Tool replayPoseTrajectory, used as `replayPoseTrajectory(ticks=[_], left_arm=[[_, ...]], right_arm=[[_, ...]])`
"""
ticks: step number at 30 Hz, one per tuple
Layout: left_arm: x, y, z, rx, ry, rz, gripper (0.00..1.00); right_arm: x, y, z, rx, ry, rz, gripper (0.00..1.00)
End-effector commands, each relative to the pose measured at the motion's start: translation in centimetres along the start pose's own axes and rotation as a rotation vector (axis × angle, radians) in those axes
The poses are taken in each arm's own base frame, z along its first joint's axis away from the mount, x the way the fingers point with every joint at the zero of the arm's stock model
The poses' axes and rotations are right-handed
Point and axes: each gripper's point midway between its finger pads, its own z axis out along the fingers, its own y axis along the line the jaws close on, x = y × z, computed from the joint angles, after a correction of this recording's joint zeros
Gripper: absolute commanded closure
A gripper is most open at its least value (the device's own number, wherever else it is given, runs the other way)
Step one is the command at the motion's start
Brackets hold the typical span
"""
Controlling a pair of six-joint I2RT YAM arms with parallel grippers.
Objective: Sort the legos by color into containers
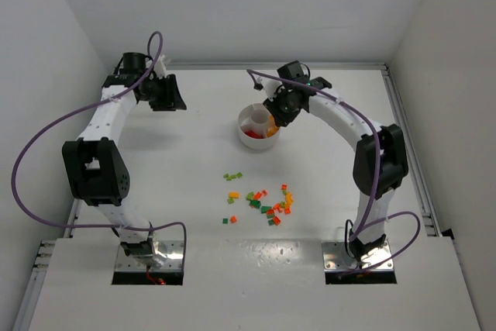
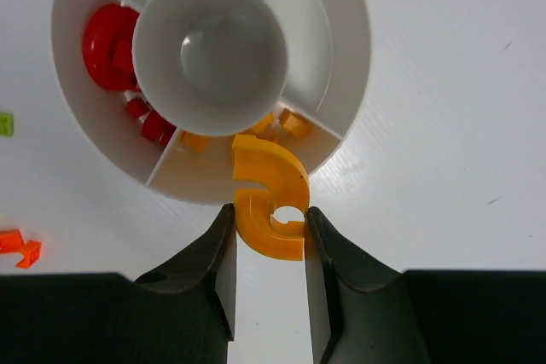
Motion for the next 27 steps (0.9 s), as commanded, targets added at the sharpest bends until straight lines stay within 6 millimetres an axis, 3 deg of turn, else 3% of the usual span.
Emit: replayPoseTrajectory(ticks=[1, 14, 21, 27], left_arm=[[-1.5, -1.0, -0.6, 0.026, -0.041, 0.034, 0.50], [-1.4, -0.8, -0.3, 0.025, -0.033, 0.039, 0.50], [-1.1, -0.7, -0.2, 0.024, -0.024, 0.035, 0.50], [-1.1, -0.7, -0.2, 0.024, -0.024, 0.035, 0.50]], right_arm=[[-2.6, -1.1, -0.5, 0.037, -0.055, -0.035, 0.99], [-1.2, -0.6, 0.2, 0.021, -0.021, -0.041, 1.00], [-1.5, -0.1, 0.3, 0.008, -0.026, -0.049, 1.00], [-1.9, -0.2, 0.1, 0.012, -0.035, -0.051, 0.94]])
